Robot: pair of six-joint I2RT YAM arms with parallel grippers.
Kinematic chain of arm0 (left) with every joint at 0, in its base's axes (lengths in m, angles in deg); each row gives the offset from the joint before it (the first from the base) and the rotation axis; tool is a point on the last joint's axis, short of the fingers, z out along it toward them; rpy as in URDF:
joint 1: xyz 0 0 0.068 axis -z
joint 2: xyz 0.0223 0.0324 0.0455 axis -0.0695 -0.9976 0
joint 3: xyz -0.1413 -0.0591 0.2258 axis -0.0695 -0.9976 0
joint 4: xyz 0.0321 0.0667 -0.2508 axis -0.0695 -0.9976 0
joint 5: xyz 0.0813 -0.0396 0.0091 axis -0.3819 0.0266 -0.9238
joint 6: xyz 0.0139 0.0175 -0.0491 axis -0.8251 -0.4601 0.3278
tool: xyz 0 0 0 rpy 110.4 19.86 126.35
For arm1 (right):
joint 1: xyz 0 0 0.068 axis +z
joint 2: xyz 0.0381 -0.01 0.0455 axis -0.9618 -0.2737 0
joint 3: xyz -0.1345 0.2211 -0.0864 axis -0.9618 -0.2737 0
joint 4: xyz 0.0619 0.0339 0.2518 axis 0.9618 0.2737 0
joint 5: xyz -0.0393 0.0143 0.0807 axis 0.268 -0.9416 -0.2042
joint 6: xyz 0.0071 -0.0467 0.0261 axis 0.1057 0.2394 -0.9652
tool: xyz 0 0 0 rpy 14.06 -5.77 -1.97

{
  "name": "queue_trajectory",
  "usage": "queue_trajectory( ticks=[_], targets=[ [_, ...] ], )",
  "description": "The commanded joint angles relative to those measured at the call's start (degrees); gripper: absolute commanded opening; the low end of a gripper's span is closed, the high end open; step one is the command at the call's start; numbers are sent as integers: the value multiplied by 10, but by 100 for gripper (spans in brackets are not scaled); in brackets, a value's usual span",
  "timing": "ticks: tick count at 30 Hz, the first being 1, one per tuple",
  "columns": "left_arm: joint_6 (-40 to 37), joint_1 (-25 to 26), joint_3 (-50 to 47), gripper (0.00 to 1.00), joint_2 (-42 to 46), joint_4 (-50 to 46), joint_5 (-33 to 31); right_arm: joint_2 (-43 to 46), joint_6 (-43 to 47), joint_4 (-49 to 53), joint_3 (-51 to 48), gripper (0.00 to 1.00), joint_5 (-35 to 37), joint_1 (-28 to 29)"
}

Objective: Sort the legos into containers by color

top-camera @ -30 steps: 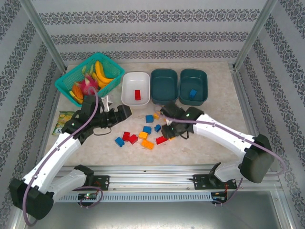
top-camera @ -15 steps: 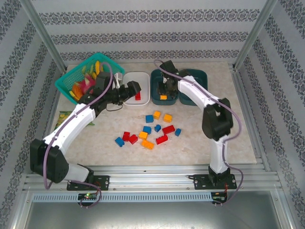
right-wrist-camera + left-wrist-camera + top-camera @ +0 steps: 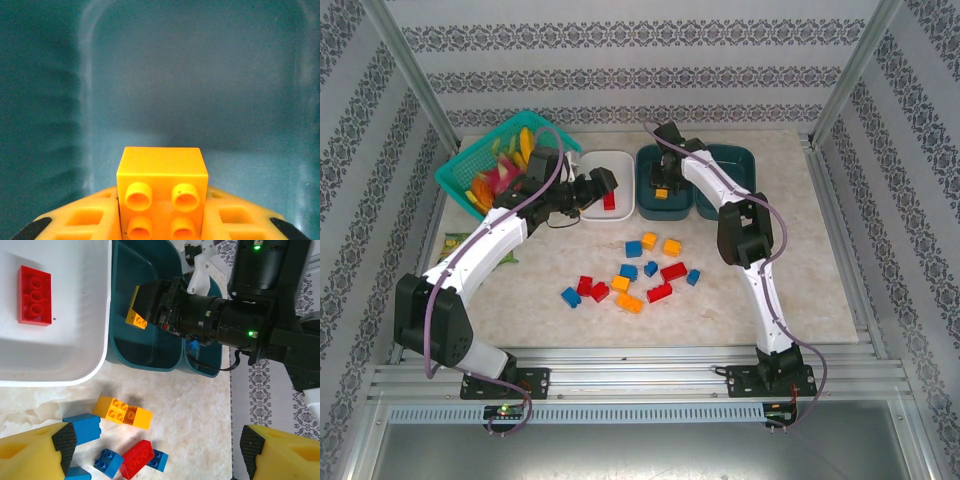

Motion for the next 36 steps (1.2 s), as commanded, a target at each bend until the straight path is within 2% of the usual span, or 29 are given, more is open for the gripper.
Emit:
queue_trajectory(
  ticks=[1,7,10,14,17,20,25,27,31,36],
  targets=[
    [-20,-5,5,87,7,-6,-10,-11,-13,20,21,39,0,0],
    [-27,-5,-5,87,26,-39,-15,1,-6,24,47,58,-19,-4],
    [-36,-5,-14,86,45,-69,-25,30,8,20,55,62,-21,1],
    [-68,-5,-12,85,61,-151,-49,100,21,8,32,59,-18,15],
    [-101,-5,-12,83,57,-229,-71,198,28,-52,-74,58,-22,36],
    [-136,-2,-24,78,44,-284,-82,318,29,-152,-238,58,-47,62],
    [-186,11,-49,74,0,-320,-103,509,-14,-400,-568,62,-211,97],
    [-193,17,-60,73,-15,-318,-106,567,-35,-452,-660,65,-248,111],
    [-210,36,-72,68,-52,-313,-114,672,-43,-464,-791,71,-250,139],
    [-220,55,-69,63,-93,-306,-130,736,-57,-442,-855,70,-246,156]
  ],
)
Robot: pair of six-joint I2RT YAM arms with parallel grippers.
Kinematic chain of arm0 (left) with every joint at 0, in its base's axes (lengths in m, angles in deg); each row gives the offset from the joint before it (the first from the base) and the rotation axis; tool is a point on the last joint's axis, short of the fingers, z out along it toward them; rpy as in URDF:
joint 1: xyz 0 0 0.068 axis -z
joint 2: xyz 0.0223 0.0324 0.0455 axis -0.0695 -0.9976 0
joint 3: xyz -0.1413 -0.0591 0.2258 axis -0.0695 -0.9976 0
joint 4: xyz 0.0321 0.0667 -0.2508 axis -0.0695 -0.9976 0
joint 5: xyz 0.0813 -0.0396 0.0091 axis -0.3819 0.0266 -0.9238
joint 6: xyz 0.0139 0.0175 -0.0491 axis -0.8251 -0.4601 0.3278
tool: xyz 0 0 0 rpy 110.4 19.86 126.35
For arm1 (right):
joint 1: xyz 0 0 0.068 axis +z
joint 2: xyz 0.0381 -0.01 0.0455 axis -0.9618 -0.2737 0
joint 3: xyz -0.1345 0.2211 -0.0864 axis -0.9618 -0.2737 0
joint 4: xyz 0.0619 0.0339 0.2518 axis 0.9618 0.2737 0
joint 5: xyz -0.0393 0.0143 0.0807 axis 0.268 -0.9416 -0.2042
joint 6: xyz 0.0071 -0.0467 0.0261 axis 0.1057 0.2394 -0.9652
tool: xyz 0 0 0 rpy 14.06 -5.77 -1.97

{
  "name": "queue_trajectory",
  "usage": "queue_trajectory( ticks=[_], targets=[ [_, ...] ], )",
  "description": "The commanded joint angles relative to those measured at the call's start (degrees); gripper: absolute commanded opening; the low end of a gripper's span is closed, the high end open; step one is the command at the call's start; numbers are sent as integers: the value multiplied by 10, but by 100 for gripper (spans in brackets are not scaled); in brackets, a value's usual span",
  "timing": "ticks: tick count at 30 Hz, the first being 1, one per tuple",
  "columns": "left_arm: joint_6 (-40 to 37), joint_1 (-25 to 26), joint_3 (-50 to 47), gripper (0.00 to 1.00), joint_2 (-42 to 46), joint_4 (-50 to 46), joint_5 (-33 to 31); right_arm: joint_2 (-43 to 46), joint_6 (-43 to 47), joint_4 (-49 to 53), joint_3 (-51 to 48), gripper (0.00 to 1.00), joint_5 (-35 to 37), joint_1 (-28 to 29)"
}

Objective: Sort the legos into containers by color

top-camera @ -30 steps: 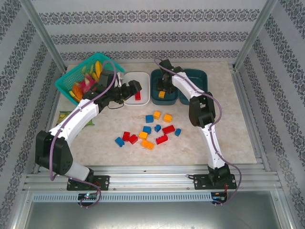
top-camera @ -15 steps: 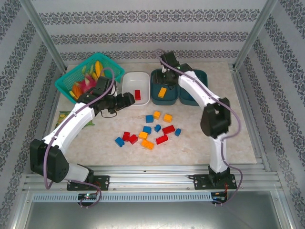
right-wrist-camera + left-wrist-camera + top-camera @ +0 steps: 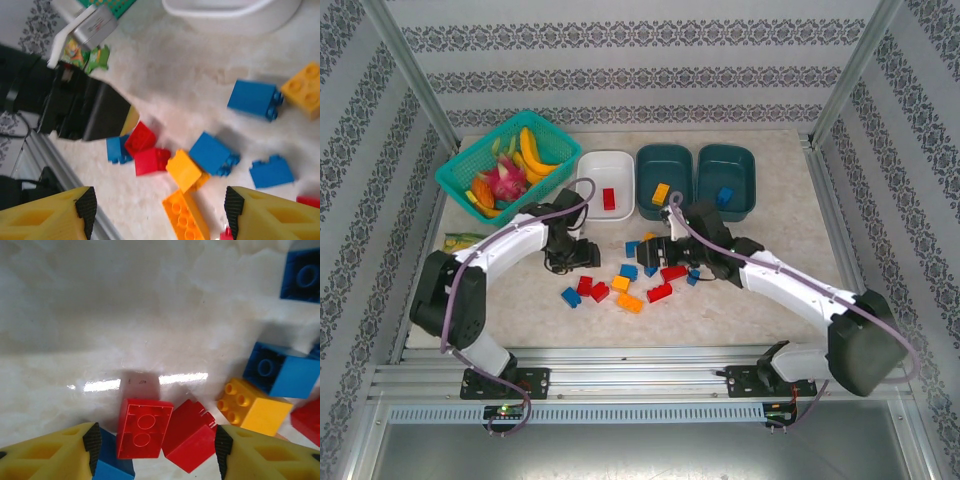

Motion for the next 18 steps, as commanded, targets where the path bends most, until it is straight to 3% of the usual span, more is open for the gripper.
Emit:
queue_trajectory(
  ticks=[1,9,18],
  targets=[
    [-28,11,4,63,-20,-14,-24,41,-13,-24,-14,70,-15,11],
    [-48,33,22,60,-77,-24,-52,50,-9,1,-7,70,-5,15],
    [-43,49,3,53,-80,-21,-64,46,-4,11,-3,70,-8,13]
  ],
)
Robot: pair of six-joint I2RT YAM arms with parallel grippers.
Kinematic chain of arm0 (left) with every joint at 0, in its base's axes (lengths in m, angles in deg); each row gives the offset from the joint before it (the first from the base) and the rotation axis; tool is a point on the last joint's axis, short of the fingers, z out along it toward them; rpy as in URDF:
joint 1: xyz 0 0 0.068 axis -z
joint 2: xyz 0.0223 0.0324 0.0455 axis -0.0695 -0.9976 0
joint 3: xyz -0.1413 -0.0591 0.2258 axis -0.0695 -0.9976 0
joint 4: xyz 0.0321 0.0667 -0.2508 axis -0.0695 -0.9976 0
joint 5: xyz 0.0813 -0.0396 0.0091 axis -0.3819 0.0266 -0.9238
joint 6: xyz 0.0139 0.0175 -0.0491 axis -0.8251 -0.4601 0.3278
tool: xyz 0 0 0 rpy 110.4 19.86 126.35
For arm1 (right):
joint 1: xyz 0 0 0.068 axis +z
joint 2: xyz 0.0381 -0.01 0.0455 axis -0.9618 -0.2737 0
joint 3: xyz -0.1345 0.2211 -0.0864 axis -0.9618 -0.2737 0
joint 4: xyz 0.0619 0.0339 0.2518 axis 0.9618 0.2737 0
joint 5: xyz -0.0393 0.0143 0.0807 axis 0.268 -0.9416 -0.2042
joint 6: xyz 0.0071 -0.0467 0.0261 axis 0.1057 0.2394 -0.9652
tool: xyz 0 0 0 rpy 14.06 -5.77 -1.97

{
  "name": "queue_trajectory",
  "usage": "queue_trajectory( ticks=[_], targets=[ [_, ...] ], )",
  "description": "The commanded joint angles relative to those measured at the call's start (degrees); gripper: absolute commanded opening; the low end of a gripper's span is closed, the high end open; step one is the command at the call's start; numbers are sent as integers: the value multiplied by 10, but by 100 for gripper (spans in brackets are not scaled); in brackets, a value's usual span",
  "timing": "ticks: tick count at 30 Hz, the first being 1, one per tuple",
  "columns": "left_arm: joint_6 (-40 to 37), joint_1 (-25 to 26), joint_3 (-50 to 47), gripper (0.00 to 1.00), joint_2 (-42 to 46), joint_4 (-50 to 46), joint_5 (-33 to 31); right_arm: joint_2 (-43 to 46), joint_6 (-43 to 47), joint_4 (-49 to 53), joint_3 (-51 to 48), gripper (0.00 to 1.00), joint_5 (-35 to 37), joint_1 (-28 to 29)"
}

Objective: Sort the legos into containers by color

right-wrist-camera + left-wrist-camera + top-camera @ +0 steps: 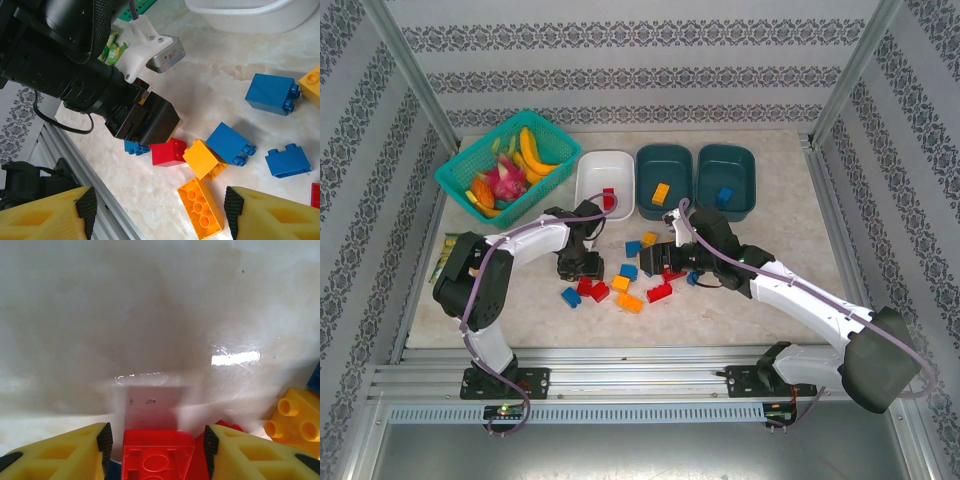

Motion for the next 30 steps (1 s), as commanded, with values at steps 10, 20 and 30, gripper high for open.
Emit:
queue_trajectory(
  ticks=[10,20,30],
  targets=[
    [-11,21,0,43,-23,-15,-41,-10,-5,-2,18,70,-7,3],
    [-5,28,27,31,11,-28,-81,9,-9,8,24,69,18,3],
    [-7,5,249,29,-5,-105,-108,21,-19,22,76,66,69,-23]
  ],
)
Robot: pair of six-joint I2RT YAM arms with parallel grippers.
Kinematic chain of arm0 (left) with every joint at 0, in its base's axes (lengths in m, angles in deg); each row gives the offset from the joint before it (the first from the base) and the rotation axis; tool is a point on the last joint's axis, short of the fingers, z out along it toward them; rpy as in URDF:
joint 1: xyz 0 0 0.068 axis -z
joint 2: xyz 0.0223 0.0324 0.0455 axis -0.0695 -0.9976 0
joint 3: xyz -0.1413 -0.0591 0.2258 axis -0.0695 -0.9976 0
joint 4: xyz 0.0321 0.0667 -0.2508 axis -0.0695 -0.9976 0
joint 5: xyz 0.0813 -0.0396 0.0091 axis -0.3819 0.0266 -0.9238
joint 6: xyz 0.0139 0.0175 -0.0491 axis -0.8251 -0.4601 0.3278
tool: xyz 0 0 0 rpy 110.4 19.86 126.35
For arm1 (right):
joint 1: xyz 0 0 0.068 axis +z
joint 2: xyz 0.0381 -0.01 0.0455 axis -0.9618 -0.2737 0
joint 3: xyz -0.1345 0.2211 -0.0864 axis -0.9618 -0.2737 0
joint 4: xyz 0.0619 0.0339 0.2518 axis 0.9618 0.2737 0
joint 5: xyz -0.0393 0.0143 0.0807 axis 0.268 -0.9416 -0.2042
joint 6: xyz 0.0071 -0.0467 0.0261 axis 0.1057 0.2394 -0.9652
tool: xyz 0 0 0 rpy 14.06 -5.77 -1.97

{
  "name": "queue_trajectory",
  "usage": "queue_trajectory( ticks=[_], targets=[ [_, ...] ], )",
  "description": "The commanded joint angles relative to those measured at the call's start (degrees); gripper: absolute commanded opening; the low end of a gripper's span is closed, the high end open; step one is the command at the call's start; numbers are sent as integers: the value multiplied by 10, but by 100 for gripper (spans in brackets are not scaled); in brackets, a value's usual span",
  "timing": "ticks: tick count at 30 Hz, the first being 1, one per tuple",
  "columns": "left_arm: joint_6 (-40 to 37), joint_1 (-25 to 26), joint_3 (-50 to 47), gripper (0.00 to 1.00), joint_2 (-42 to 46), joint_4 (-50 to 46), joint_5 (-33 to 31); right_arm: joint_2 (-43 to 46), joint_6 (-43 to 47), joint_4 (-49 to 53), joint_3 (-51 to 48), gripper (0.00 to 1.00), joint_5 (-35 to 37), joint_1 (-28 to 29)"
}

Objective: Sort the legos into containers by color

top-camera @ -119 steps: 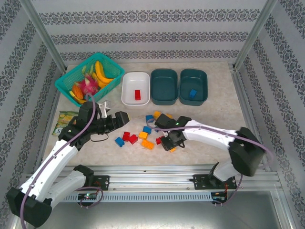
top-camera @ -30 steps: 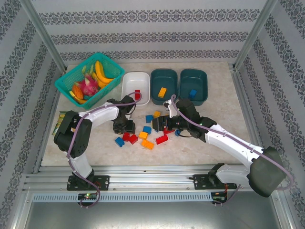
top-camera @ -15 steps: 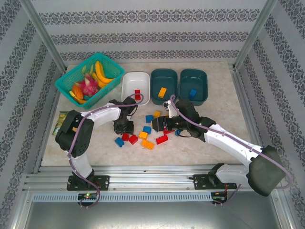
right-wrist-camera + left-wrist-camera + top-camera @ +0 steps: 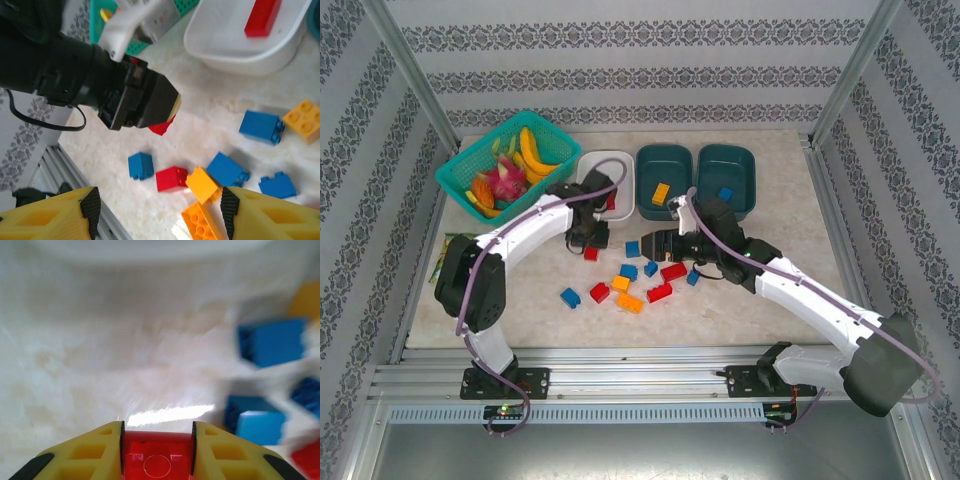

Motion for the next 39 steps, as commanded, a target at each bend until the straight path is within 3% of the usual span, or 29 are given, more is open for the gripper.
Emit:
queue_trajectory(
  ticks=[1,8,14,22,33,39],
  targets=[
    [-7,-17,76,29,-20,-46,-18,9,-13,2,24,66,33,-15],
    [-21,-55,251,28,-157,-61,-14,-8,-68,-64,21,67,56,-53],
    [-27,-76,358,28,-273,-89,-56,-29,-84,-73,42,67,62,-70],
    [-19,-98,403,29,-331,-91,-72,-51,-80,-30,61,68,56,-84],
    [-10,-106,421,32,-382,-100,-39,-52,-90,5,42,68,60,-101],
    [-11,-106,421,45,-383,-106,-27,-61,-90,69,50,68,83,-103]
  ],
)
